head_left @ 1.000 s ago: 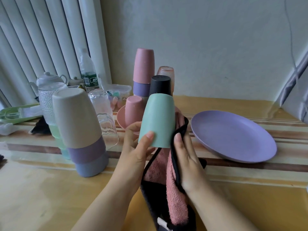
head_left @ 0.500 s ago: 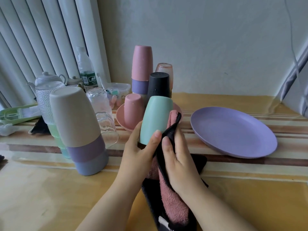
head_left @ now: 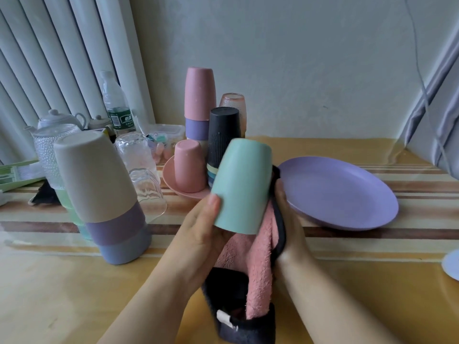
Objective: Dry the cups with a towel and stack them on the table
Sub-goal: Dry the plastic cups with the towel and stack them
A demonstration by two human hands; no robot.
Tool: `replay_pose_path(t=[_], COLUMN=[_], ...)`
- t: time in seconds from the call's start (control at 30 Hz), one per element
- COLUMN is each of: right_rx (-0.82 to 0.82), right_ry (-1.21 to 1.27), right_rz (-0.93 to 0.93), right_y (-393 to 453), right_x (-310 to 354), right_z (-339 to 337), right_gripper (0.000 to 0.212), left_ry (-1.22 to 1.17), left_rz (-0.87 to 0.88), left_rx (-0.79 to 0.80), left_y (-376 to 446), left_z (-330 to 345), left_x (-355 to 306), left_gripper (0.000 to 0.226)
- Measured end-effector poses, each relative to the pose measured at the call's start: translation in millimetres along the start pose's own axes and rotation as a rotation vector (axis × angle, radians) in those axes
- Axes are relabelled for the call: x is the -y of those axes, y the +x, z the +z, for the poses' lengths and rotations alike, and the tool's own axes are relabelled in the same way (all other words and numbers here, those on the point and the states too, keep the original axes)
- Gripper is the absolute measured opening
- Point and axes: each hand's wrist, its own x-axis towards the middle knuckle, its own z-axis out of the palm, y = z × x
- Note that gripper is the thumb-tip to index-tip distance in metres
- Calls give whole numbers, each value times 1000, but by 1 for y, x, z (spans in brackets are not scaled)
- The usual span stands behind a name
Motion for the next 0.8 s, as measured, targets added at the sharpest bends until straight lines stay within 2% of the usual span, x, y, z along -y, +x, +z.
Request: replay_pose_path(t=[0.1,0.13,0.17,0.23,0.3,0.37,0.47,0.6,0.8], right_rx=[97,106,85,37,8,14,49,58,-8], right_ry=[12,50,67,62,41,14,-19,-158,-222], right_rz=[-37,-32,-55,-97,-149,-172,-191,-267,-324], right_y=[-1,0,0,-1,-1,0,3,2,6], right_x=[-2,-3,-1,11,12,11,1,-5,8], right_z=[8,8,6,3,2,7,16,26,14], right_gripper=[103,101,85,41,33,34,32,44,39], left_ry=[5,71,149,329,472,573,661,693,585], left_rz=[8,12,28,150,292,330,247,166,20], left_rx=[-96,-177,-267,-436,-495,-491,-451,-388,-101], left_y=[3,4,5,5,4,2,1,4,-3], left_z=[-4,-7,-7,-9,-10,-9,-6,-6,-5], left_x=[-3,-2,-2,0,1,3,4,1,-2], left_gripper=[74,76,74,51,22,18,33,55,46])
